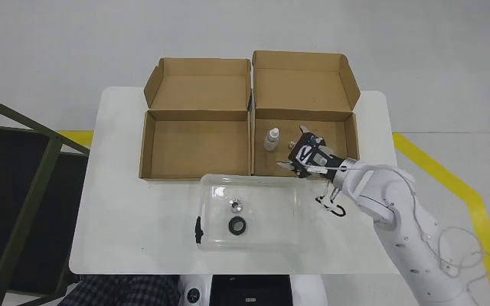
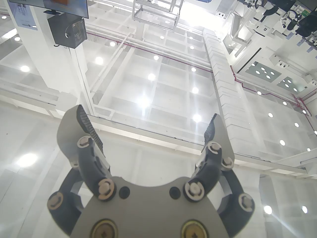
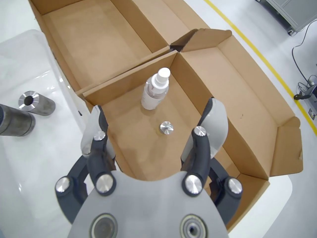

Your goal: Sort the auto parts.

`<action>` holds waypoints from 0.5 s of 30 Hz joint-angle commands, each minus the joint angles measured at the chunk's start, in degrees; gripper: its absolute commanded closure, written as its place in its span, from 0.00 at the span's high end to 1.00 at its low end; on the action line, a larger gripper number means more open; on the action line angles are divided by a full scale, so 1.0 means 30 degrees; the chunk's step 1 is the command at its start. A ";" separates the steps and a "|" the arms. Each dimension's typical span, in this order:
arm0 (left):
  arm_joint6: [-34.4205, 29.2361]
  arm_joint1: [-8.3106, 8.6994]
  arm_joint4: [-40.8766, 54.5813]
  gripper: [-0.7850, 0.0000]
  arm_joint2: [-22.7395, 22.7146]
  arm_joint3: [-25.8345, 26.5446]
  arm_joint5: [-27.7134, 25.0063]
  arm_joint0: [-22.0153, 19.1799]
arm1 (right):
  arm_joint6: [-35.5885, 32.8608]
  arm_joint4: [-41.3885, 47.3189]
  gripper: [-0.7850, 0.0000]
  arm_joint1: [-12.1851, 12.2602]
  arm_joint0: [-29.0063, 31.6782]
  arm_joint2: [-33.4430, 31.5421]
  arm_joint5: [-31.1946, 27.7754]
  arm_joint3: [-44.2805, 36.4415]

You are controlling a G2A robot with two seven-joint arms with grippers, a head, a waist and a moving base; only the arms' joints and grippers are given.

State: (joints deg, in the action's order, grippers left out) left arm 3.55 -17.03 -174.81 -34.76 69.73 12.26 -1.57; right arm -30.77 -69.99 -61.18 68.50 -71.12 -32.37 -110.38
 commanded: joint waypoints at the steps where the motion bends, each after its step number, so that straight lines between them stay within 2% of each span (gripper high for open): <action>1: 0.0000 0.0000 0.0000 1.00 0.0000 0.0000 0.0000 0.0000 | 0.0058 -0.0093 0.89 0.0053 0.0422 -0.0092 -0.0221 -0.0665; 15: 0.0000 0.0000 0.0000 1.00 0.0000 0.0000 0.0000 0.0000 | 0.0607 -0.1322 0.93 0.0237 0.2568 0.0935 -0.1815 -0.3436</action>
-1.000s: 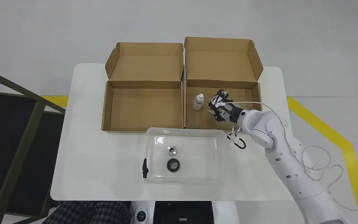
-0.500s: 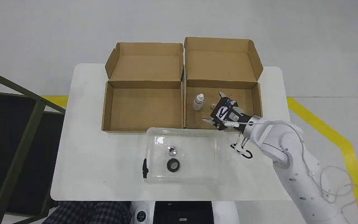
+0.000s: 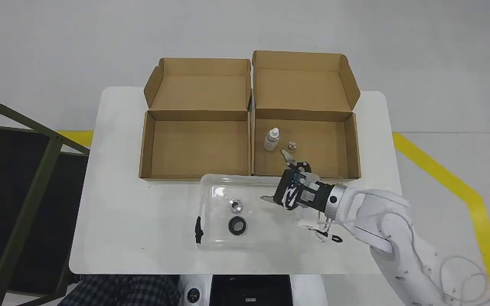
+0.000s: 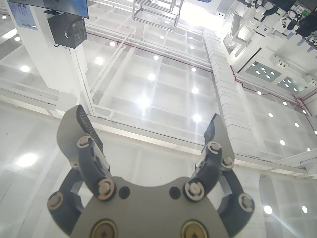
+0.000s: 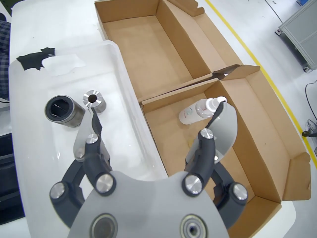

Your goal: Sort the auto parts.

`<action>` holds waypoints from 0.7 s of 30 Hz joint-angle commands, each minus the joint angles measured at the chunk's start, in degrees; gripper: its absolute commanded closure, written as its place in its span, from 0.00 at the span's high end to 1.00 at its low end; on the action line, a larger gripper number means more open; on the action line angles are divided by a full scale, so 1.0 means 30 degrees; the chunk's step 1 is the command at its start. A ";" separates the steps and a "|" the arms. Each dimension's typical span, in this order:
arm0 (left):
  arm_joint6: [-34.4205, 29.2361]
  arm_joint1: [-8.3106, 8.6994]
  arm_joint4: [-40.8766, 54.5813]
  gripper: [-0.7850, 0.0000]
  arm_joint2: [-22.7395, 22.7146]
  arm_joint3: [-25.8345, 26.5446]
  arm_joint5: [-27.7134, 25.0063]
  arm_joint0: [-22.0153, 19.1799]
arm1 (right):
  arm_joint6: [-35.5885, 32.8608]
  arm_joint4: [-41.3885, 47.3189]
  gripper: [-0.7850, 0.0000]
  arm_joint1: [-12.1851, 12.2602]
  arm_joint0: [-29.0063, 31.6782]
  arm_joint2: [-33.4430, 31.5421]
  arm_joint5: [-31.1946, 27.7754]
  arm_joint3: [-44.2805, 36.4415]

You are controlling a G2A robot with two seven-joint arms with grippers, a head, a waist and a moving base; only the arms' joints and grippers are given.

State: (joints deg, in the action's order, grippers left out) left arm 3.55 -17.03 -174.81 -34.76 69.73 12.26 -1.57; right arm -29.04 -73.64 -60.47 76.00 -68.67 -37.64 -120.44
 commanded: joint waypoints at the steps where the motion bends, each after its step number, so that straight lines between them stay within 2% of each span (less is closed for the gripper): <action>1: 0.0000 0.0000 0.0000 1.00 0.0000 0.0000 0.0000 0.0000 | 0.0061 -0.0215 0.93 0.0003 0.0138 0.0252 -0.0124 -0.0153; 7: 0.0000 0.0000 0.0000 1.00 0.0000 0.0000 0.0000 0.0000 | 0.0225 -0.0796 0.91 -0.0011 0.0296 0.1000 -0.0364 -0.0307; 21: 0.0000 0.0000 0.0000 1.00 0.0000 0.0000 0.0000 0.0000 | 0.0000 -0.2050 0.68 -0.0332 -0.0911 0.3636 -0.0632 0.0955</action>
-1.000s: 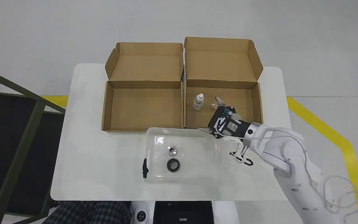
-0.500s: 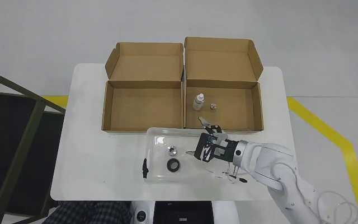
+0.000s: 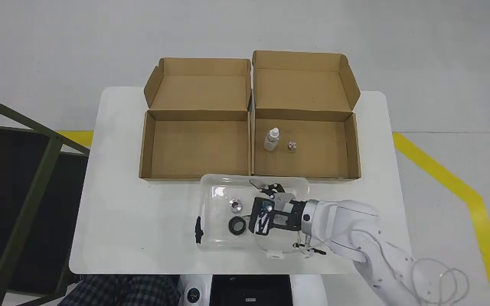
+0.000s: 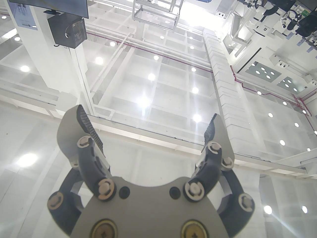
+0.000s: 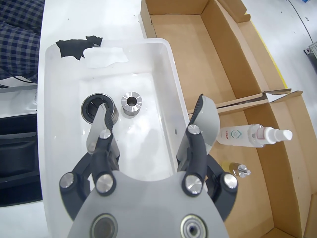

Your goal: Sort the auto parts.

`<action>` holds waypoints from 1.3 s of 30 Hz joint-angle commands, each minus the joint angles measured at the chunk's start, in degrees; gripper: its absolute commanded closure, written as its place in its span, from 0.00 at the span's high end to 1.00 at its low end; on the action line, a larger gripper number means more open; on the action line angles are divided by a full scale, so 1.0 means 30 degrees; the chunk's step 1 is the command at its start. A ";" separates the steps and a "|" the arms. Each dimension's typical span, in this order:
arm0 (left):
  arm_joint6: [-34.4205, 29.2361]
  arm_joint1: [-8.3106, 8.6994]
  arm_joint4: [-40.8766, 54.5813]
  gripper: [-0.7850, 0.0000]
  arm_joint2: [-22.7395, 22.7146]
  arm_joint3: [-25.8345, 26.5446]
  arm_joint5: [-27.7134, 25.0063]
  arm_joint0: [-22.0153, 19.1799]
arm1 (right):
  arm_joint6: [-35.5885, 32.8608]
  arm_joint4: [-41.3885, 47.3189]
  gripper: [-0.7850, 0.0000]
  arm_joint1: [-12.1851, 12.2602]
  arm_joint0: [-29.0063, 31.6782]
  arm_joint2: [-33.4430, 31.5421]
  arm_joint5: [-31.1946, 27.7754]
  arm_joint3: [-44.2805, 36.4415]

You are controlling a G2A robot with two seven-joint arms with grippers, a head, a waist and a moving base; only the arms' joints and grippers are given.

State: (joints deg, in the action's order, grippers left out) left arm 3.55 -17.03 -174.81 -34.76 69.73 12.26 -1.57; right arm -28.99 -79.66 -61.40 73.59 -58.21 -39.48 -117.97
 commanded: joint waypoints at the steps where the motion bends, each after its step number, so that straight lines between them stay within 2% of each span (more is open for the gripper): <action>1: 0.0000 0.0000 0.0000 1.00 0.0000 0.0000 0.0000 0.0000 | -0.0051 -0.0102 0.67 -0.0053 -0.0226 0.0324 -0.0052 0.0291; 8: 0.0000 0.0000 0.0000 1.00 0.0000 0.0000 0.0000 0.0000 | -0.0219 -0.0270 0.60 -0.0292 -0.1113 0.1411 -0.0058 0.1418; 14: 0.0000 0.0000 0.0000 1.00 0.0000 0.0000 0.0000 0.0000 | -0.0409 -0.0201 0.51 -0.0510 -0.1927 0.2066 0.0082 0.2418; 39: 0.0000 0.0000 0.0000 1.00 0.0000 0.0000 0.0000 0.0000 | -0.1122 0.0112 0.53 -0.1209 -0.3983 0.3772 0.0170 0.5438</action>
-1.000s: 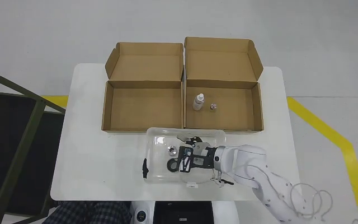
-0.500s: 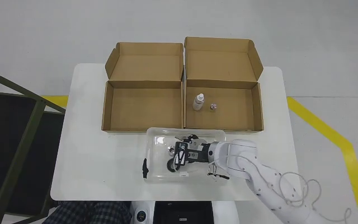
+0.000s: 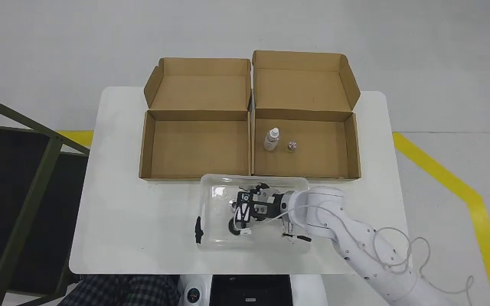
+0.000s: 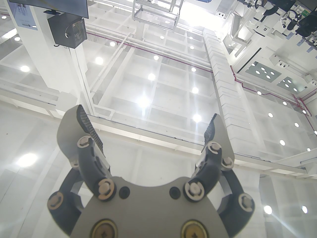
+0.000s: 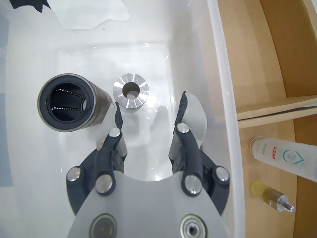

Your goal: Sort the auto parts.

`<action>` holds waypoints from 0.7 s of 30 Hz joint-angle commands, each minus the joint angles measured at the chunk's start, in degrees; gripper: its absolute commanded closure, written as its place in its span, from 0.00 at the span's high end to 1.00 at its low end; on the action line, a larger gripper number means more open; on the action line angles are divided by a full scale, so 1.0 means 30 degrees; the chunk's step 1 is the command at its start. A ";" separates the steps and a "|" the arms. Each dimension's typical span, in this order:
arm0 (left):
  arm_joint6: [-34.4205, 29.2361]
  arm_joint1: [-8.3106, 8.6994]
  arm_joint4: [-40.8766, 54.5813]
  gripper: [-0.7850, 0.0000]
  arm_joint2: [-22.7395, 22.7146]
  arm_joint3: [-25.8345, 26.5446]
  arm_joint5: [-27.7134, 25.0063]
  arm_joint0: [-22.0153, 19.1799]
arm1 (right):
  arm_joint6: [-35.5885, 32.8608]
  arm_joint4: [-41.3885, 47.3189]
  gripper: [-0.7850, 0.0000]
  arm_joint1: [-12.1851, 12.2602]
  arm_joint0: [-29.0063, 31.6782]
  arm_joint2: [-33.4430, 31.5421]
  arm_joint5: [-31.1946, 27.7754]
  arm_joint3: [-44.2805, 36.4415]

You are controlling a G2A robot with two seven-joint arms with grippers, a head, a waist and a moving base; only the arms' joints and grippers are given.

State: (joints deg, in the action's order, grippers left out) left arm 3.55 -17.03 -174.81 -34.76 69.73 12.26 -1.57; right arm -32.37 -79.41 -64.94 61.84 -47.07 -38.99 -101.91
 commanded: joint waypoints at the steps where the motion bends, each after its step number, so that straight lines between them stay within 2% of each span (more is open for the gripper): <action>1: 0.0000 0.0000 0.0000 1.00 0.0000 0.0000 0.0000 0.0000 | 0.0008 0.0034 0.54 -0.0059 -0.0135 0.0134 0.0007 0.0159; 12: 0.0000 0.0000 0.0000 1.00 0.0000 0.0000 0.0000 0.0000 | 0.0038 0.0191 0.55 -0.0421 -0.0840 0.0937 -0.0016 0.0951; 21: 0.0000 0.0000 0.0000 1.00 0.0000 0.0000 0.0000 0.0000 | 0.0068 0.0535 0.52 -0.0763 -0.1475 0.1601 -0.0158 0.1655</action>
State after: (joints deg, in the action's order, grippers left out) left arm 3.55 -17.03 -174.81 -34.76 69.73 12.26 -1.57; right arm -32.19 -77.93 -67.14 57.60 -42.41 -39.43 -97.16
